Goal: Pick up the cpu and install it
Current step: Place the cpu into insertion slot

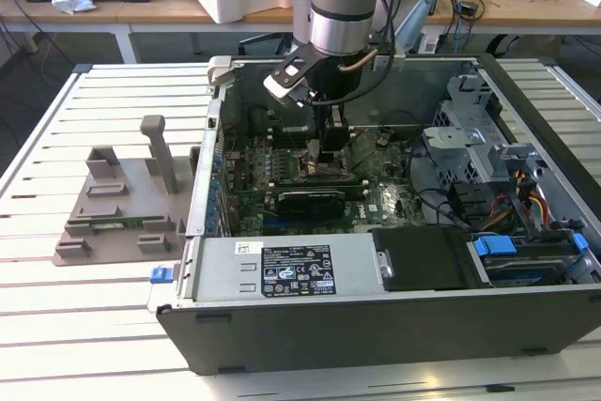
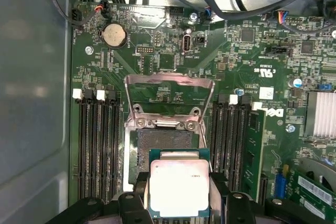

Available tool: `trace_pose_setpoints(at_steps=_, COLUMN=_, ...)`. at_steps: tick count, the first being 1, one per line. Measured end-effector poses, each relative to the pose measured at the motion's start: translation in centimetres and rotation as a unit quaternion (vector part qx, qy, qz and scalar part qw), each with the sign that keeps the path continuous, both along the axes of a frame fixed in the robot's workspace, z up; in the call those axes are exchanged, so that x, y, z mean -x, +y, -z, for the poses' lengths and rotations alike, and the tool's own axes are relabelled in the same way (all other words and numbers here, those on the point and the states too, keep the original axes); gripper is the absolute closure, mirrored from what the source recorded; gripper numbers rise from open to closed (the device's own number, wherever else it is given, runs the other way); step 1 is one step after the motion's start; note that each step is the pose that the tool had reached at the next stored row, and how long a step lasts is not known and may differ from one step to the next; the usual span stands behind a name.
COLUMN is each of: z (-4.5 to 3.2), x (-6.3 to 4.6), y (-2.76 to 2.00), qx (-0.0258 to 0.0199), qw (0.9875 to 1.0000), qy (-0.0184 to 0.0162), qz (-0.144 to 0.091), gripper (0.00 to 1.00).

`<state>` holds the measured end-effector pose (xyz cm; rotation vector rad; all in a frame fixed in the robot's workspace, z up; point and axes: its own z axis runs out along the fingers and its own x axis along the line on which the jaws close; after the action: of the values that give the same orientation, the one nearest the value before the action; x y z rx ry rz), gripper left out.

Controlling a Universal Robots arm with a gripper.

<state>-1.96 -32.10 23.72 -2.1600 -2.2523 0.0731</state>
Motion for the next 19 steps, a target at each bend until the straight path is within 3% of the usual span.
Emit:
trace_pose_setpoints(at_steps=5, z=0.9, x=0.0, y=0.52, qx=0.0, qw=1.0, qy=0.0001, qz=0.0, gripper=0.46)
trace_pose_setpoints(at_steps=8, z=1.91, x=0.0, y=0.92, qx=0.0, qw=1.0, qy=0.0001, qz=0.001, gripper=0.46)
trace_pose_setpoints(at_steps=19, z=3.13, x=-0.1, y=0.94, qx=0.0001, qw=0.9998, qy=0.0001, qz=0.021, gripper=0.46)
